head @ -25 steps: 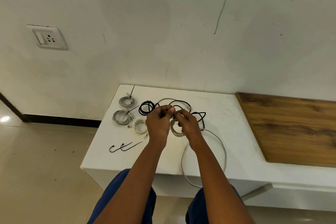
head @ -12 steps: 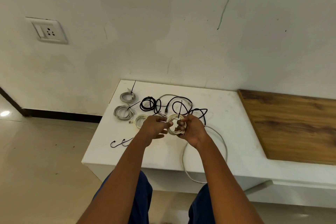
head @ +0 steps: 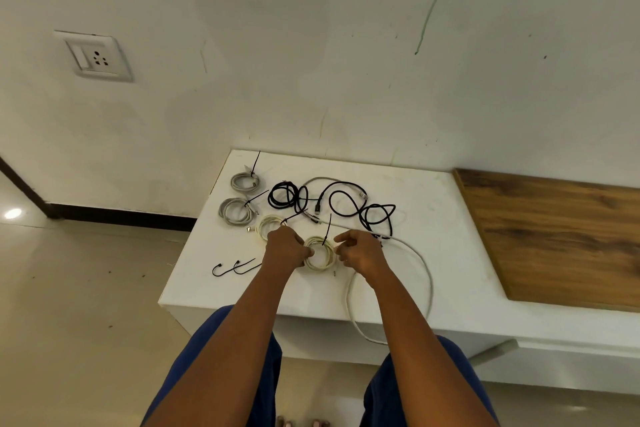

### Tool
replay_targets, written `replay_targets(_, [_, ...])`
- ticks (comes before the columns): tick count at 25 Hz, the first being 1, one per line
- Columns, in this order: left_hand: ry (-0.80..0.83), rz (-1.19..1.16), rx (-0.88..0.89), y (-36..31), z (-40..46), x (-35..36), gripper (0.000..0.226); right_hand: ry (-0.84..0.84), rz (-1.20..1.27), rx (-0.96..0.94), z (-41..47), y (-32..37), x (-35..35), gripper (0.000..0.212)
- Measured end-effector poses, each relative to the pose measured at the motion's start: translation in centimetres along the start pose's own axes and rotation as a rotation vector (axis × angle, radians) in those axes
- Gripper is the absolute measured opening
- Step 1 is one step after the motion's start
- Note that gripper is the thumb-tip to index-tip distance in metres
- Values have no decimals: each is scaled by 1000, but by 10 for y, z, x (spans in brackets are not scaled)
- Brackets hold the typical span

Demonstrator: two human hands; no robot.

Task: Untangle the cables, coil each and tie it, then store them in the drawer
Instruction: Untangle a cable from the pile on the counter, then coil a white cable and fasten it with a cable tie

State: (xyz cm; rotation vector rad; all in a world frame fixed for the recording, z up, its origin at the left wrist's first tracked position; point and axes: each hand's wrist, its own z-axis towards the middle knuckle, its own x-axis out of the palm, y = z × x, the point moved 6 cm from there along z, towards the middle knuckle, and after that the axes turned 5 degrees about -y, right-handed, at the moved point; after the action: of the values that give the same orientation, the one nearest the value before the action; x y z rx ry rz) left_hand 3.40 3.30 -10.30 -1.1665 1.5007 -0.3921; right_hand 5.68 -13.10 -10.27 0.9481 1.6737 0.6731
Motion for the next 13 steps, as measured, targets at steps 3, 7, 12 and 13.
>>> replay_targets(3, [-42,175,60,-1,1,-2,33,-137,-313,-11,1,-8,-16,19])
replay_targets(7, [-143,302,228,-16,-4,-5,34,-114,-466,128,-6,-23,-20,36])
replay_targets(12, [40,133,387,-36,-18,20,20,-206,-365,200,-6,-31,-33,14])
replay_targets(13, [72,115,396,-38,-21,24,18,-221,-348,212,-6,-33,-36,14])
